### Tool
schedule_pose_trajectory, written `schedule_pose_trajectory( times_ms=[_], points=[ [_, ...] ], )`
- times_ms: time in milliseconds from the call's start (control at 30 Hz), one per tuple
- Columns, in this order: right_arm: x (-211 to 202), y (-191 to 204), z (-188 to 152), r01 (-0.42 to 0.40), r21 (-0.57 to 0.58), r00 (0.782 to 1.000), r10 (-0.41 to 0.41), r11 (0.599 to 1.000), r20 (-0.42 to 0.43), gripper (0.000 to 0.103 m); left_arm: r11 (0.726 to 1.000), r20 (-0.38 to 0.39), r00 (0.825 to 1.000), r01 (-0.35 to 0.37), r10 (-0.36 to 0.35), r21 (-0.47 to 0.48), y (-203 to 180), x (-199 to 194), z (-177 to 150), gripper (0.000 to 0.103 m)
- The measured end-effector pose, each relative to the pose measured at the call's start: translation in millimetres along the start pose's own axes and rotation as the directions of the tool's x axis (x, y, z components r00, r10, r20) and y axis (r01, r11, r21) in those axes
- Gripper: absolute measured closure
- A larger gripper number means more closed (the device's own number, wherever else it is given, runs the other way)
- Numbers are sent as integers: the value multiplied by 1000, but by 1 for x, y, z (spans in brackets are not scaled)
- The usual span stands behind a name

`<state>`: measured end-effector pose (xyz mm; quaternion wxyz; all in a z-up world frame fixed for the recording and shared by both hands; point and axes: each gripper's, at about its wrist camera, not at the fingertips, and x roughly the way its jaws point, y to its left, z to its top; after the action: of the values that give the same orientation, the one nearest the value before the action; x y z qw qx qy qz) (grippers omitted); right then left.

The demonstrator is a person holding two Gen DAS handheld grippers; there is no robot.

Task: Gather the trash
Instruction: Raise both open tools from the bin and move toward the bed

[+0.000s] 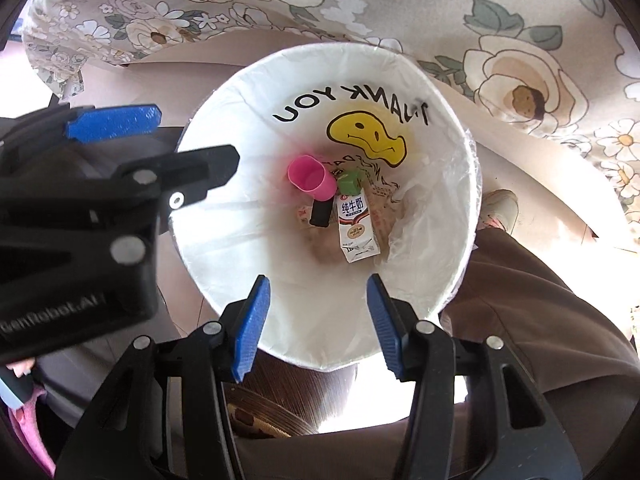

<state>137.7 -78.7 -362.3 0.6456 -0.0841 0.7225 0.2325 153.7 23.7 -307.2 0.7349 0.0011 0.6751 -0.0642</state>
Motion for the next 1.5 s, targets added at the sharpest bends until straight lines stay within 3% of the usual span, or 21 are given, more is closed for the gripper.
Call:
schedule_pose_trajectory(
  times_ms=[400, 633, 967, 1033, 1300, 1500],
  points=[
    [-84, 2, -29, 12, -51, 993, -6, 999, 117, 51, 996, 172, 985, -12, -3, 85, -9, -88, -13, 28],
    [-161, 6, -38, 0, -58, 970, 14, 998, 242, 51, 994, 295, 956, -24, -7, 104, -1, -155, -8, 23],
    [-267, 24, -24, 13, -91, 903, 27, 996, 429, 49, 988, 461, 887, -88, 22, 124, 25, -243, 27, 16],
    [-286, 27, -18, 27, -86, 884, 16, 996, 468, 43, 985, 490, 871, -112, 34, 131, 33, -257, 37, 15],
    [-336, 33, 22, 34, -66, 823, 9, 997, 568, 42, 970, 578, 812, -198, 83, 139, 52, -297, 94, 12],
    [-360, 25, 64, 26, -16, 778, -10, 1000, 628, 40, 966, 591, 804, -194, 57, 172, 74, -306, 149, 12]
  ],
)
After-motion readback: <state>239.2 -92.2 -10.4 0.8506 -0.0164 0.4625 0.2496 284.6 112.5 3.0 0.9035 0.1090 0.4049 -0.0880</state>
